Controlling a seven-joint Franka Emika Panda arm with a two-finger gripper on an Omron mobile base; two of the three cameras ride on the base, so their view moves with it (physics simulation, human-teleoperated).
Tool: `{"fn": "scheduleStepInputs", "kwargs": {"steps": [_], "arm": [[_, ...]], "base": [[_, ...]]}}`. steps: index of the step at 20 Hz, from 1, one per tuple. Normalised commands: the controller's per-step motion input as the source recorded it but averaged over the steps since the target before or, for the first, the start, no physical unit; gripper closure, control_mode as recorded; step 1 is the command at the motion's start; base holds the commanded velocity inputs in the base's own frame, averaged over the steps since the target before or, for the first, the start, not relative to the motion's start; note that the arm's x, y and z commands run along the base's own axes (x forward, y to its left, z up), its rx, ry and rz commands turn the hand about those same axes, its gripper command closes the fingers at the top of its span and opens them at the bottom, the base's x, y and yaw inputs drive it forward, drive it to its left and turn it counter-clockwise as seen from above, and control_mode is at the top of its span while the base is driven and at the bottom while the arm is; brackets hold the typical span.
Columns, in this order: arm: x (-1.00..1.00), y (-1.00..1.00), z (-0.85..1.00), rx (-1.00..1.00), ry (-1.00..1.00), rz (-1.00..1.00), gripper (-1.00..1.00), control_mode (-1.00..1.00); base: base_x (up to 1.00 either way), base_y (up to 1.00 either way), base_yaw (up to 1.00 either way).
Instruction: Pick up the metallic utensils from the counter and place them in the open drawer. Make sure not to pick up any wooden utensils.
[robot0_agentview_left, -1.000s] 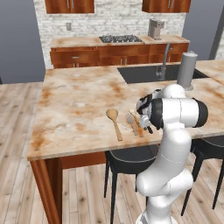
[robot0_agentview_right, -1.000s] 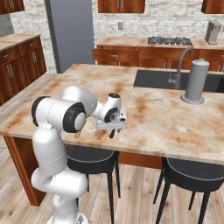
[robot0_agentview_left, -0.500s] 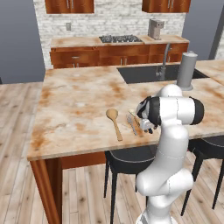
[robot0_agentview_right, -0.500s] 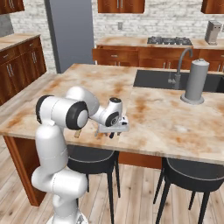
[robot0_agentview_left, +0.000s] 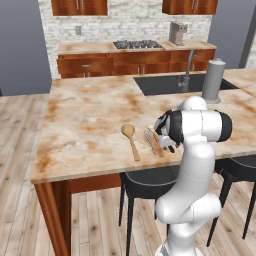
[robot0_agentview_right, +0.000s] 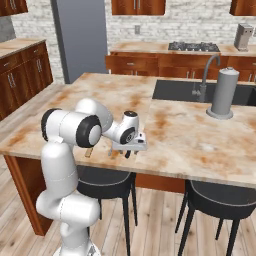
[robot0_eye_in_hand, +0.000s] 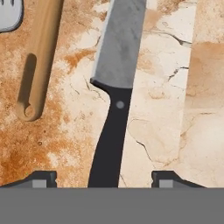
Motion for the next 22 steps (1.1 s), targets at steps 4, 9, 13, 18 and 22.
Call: {"fn": "scheduleStepInputs", "kwargs": {"steps": [4, 9, 13, 18, 22], "arm": [[0.00, 0.00, -0.16, 0.00, 0.00, -0.05, -1.00, -1.00], [0.00, 0.00, -0.19, 0.00, 0.00, -0.04, 1.00, -1.00], [0.00, 0.00, -0.07, 0.00, 0.01, -0.02, 1.00, -1.00], [0.00, 0.00, 0.00, 0.00, 0.01, 0.00, 1.00, -1.00], [0.00, 0.00, 0.01, 0.00, 0.00, 0.00, 1.00, -1.00]], "base": [[0.00, 0.00, 0.00], [0.00, 0.00, 0.00], [0.00, 0.00, 0.00], [0.00, 0.00, 0.00], [0.00, 0.00, 0.00]]}}
